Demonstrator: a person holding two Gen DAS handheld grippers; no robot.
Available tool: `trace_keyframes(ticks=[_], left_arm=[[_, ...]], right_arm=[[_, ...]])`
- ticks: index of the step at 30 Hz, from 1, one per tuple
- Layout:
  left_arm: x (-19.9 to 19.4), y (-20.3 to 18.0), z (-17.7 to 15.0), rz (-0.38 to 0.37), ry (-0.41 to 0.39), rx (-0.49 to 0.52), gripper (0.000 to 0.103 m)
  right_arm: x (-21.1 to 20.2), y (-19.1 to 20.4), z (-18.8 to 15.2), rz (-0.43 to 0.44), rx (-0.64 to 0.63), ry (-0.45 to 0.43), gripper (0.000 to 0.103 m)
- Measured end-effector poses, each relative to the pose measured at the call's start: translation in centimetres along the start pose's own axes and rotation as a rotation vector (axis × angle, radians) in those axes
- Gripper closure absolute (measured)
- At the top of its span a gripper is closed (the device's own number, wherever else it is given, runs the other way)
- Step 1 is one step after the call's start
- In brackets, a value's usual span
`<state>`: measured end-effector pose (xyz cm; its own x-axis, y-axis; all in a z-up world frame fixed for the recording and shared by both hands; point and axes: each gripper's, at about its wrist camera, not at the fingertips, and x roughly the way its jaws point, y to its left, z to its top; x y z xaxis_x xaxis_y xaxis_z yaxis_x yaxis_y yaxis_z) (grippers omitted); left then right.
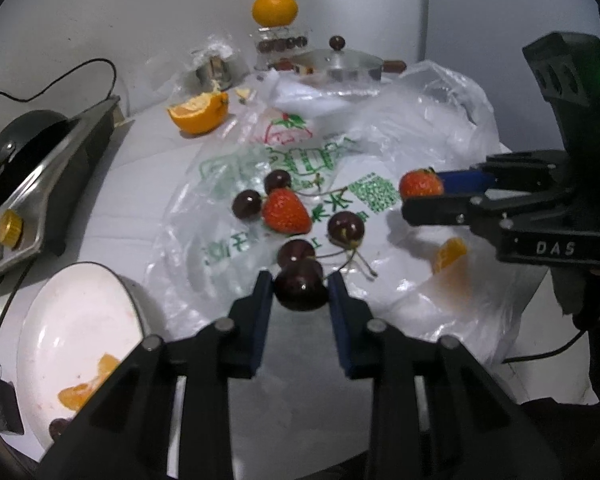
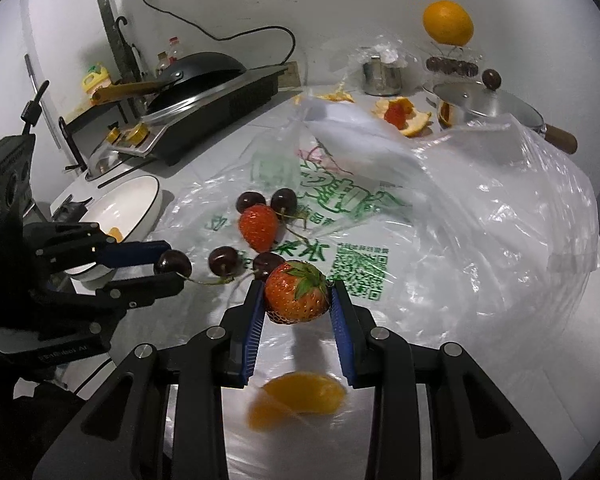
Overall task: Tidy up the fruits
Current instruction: 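Carry the strawberry and cherry in both grippers over the white plate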
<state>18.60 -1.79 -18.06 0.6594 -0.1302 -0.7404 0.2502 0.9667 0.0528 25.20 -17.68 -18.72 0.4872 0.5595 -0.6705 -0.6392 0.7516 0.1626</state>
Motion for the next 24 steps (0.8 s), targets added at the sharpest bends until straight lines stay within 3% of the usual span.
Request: trace_keyframes(ticks=[24], left_arm=[[-5.1,5.3,-3.1,0.025,-0.1,-0.101,0.074]], right_arm=[[0.2,7.4,1.9,-0.024,-0.111,0.017,0.069]])
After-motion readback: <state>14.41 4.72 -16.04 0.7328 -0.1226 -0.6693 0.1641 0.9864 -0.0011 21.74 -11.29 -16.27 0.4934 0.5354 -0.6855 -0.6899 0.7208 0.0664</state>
